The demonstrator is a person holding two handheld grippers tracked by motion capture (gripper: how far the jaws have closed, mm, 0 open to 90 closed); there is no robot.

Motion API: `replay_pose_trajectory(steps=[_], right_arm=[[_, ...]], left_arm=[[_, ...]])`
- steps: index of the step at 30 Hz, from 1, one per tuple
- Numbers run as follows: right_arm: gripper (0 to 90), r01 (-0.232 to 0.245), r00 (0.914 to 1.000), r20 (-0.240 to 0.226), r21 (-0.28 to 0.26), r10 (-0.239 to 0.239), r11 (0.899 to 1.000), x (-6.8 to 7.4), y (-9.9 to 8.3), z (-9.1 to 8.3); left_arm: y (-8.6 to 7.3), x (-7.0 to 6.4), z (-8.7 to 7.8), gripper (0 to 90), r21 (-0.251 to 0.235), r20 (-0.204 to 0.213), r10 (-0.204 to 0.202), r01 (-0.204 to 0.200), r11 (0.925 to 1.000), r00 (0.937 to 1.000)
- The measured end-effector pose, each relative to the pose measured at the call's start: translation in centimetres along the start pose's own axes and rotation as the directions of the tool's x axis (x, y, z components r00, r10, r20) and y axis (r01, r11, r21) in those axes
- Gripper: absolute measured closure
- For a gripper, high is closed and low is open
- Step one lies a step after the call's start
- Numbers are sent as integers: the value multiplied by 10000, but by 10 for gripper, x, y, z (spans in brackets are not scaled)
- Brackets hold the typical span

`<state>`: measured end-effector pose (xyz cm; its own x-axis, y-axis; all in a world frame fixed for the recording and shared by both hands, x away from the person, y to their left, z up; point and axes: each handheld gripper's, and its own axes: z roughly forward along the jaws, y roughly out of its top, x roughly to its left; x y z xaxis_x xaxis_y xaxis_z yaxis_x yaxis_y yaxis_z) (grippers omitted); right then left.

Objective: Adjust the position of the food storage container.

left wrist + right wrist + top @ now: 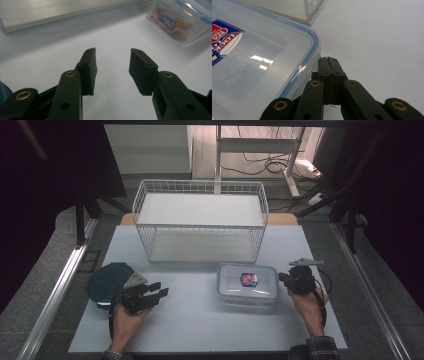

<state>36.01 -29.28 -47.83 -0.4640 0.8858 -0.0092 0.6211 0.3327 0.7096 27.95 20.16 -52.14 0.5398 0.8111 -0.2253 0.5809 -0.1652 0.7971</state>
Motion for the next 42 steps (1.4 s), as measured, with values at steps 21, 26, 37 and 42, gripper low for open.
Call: replay_pose_trajectory(steps=[21,26,37,42], right_arm=[[896,1525,9695,-1977,257,-1445,9880,91,5,28],[896,1780,9654,-1978,247,-1697,9837,103,5,30],[897,1602,9614,-2315,323,-1485,9866,106,1,26],[897,1702,9591,-2352,333,-1577,9849,109,-1,24]], left_arm=[[1,-18,21,668,613,493,718,-748,9953,9962],[1,-28,20,804,1039,350,1032,-1063,9889,9940],[-9,-42,7,836,1276,605,983,-1054,9862,9933],[-6,-37,9,826,1216,400,921,-963,9879,9949]])
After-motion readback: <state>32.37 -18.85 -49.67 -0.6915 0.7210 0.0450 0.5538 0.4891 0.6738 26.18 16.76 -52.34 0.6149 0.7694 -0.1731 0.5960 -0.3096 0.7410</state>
